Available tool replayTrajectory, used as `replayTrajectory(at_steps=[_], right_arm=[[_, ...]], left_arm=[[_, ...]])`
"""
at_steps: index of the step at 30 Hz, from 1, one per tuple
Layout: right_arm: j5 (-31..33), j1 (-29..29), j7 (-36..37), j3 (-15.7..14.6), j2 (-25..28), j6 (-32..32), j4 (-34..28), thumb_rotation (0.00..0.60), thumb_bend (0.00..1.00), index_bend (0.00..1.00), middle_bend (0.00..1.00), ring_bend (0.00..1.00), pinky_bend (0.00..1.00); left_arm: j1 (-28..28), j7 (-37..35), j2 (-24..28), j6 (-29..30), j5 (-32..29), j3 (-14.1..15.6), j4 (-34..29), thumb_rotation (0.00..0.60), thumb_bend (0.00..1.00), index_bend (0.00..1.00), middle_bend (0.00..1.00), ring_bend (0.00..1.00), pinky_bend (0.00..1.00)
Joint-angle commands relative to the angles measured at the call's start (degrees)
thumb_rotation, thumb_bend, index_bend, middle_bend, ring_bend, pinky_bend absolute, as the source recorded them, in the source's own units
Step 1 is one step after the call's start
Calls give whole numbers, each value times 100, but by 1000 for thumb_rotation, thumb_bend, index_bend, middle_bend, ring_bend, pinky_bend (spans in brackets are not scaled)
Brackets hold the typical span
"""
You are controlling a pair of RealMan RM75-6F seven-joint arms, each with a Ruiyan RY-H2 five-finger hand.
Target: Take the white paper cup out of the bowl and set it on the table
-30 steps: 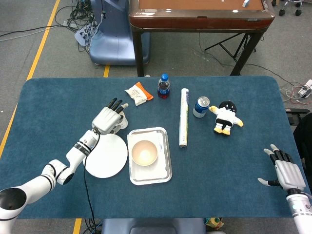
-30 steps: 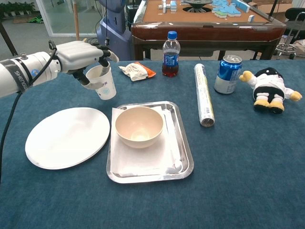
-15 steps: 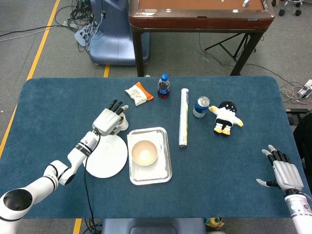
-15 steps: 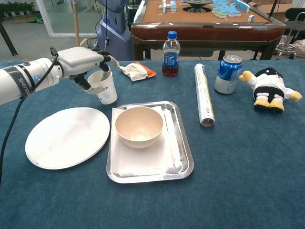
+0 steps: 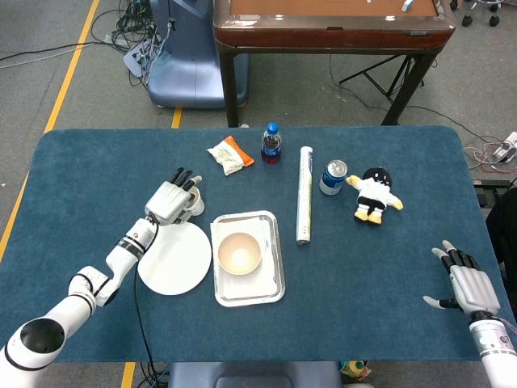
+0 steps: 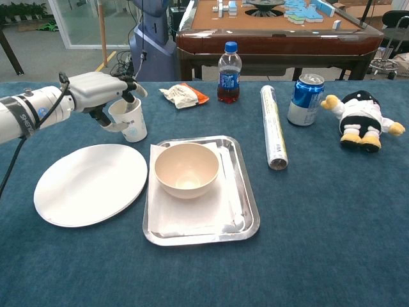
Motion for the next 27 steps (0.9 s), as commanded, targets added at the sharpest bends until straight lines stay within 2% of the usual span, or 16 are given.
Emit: replayTrajectory(at_steps=[1, 7, 15, 22, 27], right_arm=[[-22, -11, -9, -5, 3, 33, -12, 600, 203, 0, 0, 0, 0], [-100, -52, -36, -22, 15, 156, -66, 600, 202, 0, 0, 0, 0], [-153, -50, -23, -44, 28, 149, -78, 600, 203, 0, 0, 0, 0], [-262, -70, -32, -73, 40, 220, -130, 600, 203, 0, 0, 0, 0], [-354, -93, -28, -102, 62, 276, -176, 600, 203, 0, 0, 0, 0]], left_arm=[[50, -18, 11, 55, 48, 53, -73, 600, 319, 572, 142, 0, 0], [128, 51, 244, 153, 116, 116, -536, 600, 319, 457, 106, 0, 0], [161, 450, 725, 242, 3, -37, -1352, 600, 319, 322, 39, 0, 0], [234, 1040, 1206, 390, -187, -255, -2209, 600, 319, 265, 9, 0, 0], [385, 1682, 1855, 558, -367, -397, -3174, 600, 319, 265, 9, 0, 0]])
